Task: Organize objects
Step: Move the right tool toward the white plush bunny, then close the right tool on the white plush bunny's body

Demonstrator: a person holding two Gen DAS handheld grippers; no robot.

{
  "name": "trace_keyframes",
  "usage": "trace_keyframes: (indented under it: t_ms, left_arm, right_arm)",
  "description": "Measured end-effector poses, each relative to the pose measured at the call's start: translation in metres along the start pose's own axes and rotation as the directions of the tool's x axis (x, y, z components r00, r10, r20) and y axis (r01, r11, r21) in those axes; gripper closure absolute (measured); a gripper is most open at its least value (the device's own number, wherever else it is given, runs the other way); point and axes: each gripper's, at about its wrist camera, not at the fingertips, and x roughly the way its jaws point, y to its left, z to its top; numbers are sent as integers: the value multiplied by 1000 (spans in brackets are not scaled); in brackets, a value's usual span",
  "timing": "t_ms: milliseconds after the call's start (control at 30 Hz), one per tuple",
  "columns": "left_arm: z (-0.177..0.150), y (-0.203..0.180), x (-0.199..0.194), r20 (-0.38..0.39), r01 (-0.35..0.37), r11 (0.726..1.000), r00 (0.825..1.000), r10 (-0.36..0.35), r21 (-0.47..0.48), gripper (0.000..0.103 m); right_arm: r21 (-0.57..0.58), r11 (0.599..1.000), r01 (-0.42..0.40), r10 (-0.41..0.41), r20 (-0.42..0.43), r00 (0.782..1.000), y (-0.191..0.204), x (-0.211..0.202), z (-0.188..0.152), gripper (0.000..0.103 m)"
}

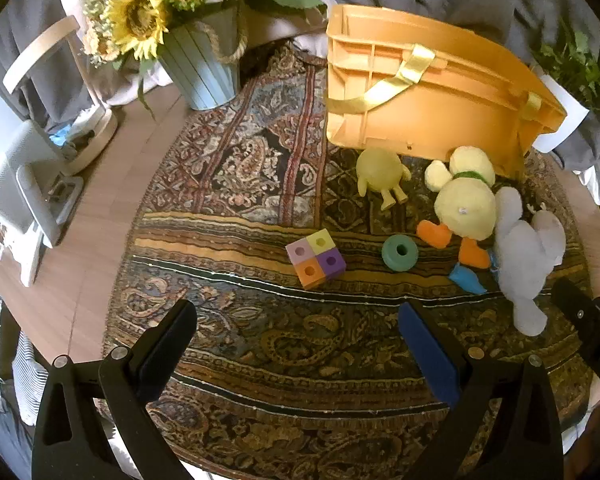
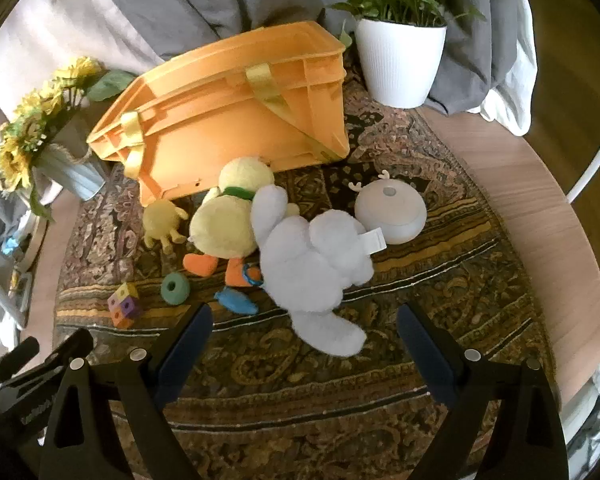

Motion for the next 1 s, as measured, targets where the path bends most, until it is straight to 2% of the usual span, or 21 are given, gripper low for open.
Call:
trace_keyframes:
  t_ms: [133, 467, 733, 967, 1000]
  left_arm:
    - [2, -1, 12, -15, 14, 1000, 1000, -14, 23, 0]
    - [8, 6, 43, -29, 20, 1000, 999, -20, 6, 4]
    - [13, 7, 65, -41, 64, 998, 997, -64, 2, 7]
    - [15, 0, 79, -42, 81, 997, 996, -80, 21, 21]
    - [15, -1, 80, -36, 114, 992, 993, -112, 58, 22]
  right_arm:
    - [-2, 1000, 1, -1, -12, 1000, -2, 12, 3, 9]
    - [3, 1000, -6, 6, -39, 999, -1, 44, 5, 9]
    - [-13, 1000, -4, 4, -14, 1000, 1, 56, 7, 9]
    - [-15, 1000, 5, -5, 22, 1000, -5, 61, 10, 9]
    - [-19, 1000, 5, -5, 25, 1000, -6, 62, 10, 9]
